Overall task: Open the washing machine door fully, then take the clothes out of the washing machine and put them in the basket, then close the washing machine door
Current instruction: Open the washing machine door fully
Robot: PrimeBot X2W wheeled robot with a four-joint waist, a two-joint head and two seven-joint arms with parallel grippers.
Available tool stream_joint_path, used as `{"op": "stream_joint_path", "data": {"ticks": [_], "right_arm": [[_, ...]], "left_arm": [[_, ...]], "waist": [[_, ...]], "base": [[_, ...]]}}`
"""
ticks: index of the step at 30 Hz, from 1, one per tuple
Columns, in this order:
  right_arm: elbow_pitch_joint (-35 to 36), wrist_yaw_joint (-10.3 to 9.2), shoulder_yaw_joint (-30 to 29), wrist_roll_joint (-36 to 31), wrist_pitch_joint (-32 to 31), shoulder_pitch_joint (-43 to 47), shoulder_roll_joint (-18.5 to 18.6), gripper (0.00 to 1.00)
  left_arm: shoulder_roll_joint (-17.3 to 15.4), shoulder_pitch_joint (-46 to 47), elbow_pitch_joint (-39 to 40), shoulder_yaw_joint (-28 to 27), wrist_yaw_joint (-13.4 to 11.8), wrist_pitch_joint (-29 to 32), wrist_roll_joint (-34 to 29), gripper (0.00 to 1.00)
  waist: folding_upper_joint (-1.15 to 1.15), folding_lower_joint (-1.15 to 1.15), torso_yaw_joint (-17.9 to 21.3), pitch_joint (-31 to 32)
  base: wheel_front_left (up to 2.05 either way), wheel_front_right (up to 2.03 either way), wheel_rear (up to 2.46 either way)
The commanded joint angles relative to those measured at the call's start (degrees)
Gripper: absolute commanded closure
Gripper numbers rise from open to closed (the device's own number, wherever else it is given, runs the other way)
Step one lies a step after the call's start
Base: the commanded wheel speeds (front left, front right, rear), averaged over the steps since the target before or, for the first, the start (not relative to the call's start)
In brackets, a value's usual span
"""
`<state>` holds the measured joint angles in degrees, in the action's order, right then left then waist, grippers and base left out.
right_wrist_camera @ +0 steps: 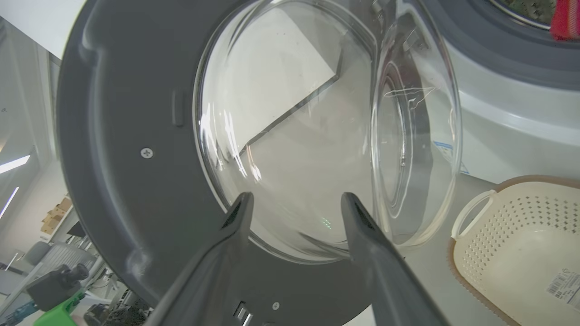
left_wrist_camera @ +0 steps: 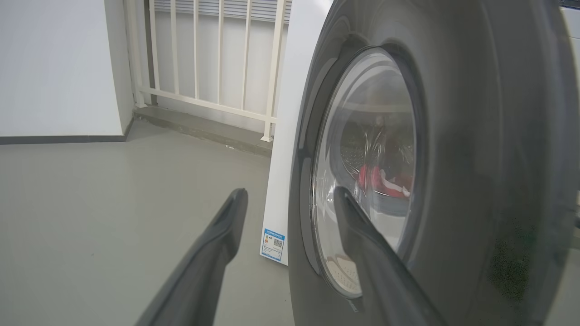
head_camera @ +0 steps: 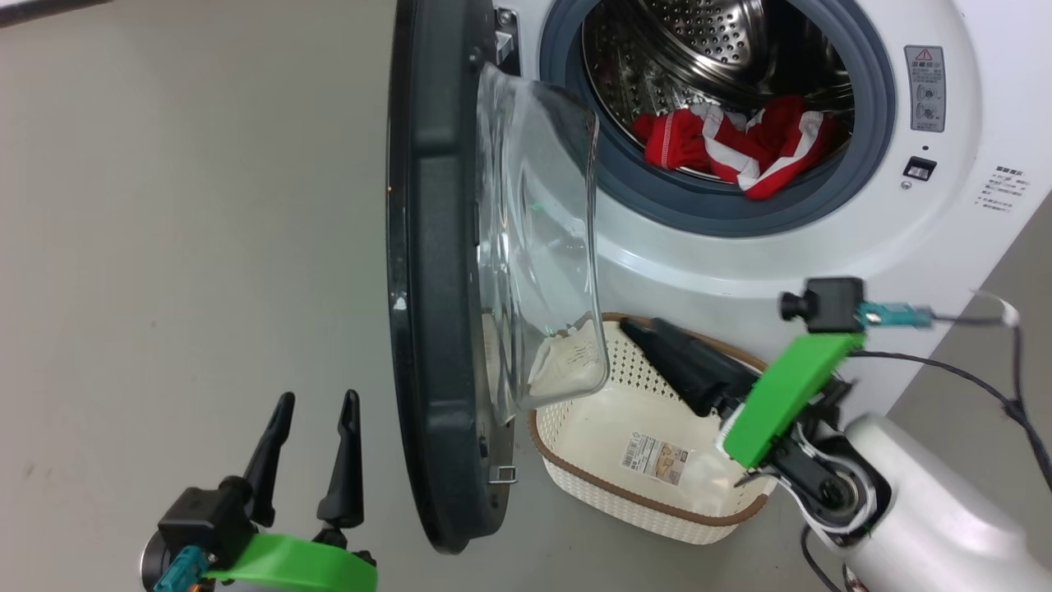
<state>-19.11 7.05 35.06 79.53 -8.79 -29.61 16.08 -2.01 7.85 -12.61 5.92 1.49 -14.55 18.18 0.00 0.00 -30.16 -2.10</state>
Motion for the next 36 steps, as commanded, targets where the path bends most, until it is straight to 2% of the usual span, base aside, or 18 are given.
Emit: {"op": "stream_joint_path", "data": {"ticks": [1, 4, 7, 9, 10, 13, 18, 23, 26, 36], "right_arm": [[0.89, 0.44, -0.14, -2.95, 4.44, 1.20, 0.41, 0.00], [-2.49, 0.44, -0.17, -10.09, 13.92, 2.48, 1.52, 0.00], [-8.19, 0.44, -1.14, -16.38, 21.01, 3.20, 0.98, 0.00], [-12.11, 0.44, -2.68, -20.72, 22.91, 3.26, -0.16, 0.00], [-12.11, 0.44, -2.68, -20.72, 22.91, 3.26, -0.16, 0.00], [-16.22, 0.44, -7.10, -29.27, 23.71, 3.12, -1.88, 0.00], [-12.67, 0.44, -22.18, -49.76, 23.77, 6.76, -6.01, 0.00], [-4.76, 0.44, -30.83, -65.19, 23.78, 12.53, -10.68, 0.00], [-1.88, 0.44, -32.99, -68.54, 23.78, 15.32, -12.20, 0.00], [-0.92, 0.44, -33.26, -68.95, 23.79, 19.37, -13.17, 0.00]], "left_arm": [[-0.87, 0.84, 1.00, -2.08, 0.31, -0.45, -0.41, 0.00], [-0.87, 0.79, 0.61, -2.45, 0.58, -0.45, -0.57, 0.00], [-0.87, 0.70, 0.39, -3.07, 0.91, -0.45, -1.03, 0.00], [-0.87, 0.54, 0.39, -3.50, 1.08, -0.45, -1.47, 0.00], [-0.87, 0.54, 0.39, -3.50, 1.08, -0.45, -1.47, 0.00], [-0.87, 0.28, 0.40, -3.82, 1.23, -0.45, -1.98, 0.00], [-0.87, 0.21, 0.57, -3.74, 1.37, -0.45, -2.24, 0.00], [-0.87, 0.32, 0.51, -3.23, 1.49, -0.45, -2.39, 0.00], [-0.87, 0.33, 0.38, -3.11, 1.54, -0.45, -2.62, 0.00], [-0.87, 0.16, 0.20, -3.28, 1.52, -0.45, -2.99, 0.00]], "waist": [[0.00, 0.00, 0.10, 0.25], [0.00, 0.00, 0.30, 0.60], [0.00, 0.00, 0.63, 1.03], [0.00, 0.00, 0.95, 1.33], [0.00, 0.00, 0.95, 1.33], [0.00, 0.00, 1.27, 1.56], [0.00, 0.00, 1.59, 1.42], [0.00, 0.00, 1.38, 1.40], [0.00, 0.00, 1.25, 1.62], [0.00, 0.00, 1.01, 1.84]], "base": [[0.00, 0.00, 0.00], [0.00, 0.00, 0.00], [0.00, 0.00, 0.00], [0.00, 0.00, 0.00], [0.00, 0.00, 0.00], [0.00, 0.00, 0.00], [0.00, 0.00, 0.00], [0.00, 0.00, 0.00], [0.00, 0.00, 0.00], [0.00, 0.00, 0.00]]}}
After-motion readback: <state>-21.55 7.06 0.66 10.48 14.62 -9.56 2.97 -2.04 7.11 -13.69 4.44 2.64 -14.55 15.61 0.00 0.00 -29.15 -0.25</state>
